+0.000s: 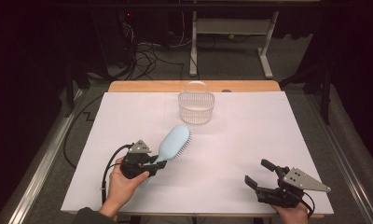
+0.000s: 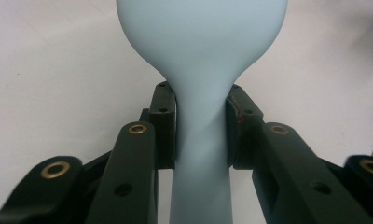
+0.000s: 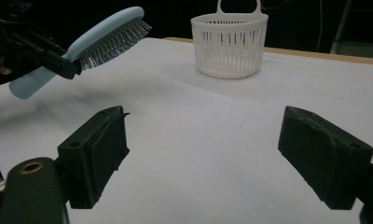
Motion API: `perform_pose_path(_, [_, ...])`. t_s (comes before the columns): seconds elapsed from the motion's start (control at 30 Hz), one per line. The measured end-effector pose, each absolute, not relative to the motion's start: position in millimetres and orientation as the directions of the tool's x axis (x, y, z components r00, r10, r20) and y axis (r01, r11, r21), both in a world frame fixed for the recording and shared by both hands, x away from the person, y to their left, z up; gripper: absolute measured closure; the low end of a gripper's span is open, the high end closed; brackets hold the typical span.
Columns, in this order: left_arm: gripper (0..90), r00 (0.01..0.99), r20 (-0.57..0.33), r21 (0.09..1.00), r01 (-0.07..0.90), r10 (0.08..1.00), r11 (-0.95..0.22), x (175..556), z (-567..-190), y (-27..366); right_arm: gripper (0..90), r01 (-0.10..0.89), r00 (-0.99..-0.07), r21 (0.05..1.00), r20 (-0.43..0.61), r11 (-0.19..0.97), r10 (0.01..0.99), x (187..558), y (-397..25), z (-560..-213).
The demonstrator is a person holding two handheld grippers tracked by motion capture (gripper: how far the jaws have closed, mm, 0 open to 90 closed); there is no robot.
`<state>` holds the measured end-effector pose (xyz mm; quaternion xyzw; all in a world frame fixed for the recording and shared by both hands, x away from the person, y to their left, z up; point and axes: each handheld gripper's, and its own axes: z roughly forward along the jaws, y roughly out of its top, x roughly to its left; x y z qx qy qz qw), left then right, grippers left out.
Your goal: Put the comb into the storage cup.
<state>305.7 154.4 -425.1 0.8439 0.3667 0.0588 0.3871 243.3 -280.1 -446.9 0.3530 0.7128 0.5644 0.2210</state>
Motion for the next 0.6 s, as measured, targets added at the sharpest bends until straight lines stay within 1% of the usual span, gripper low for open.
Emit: perform_pose_path(0.6, [69.3,0.776,-0.165,0.718,0.517,0.609,-0.465,288,-424,129,16.1,0.290,-0.716,0.948,0.124,0.131,0.687,245,-246,-450])
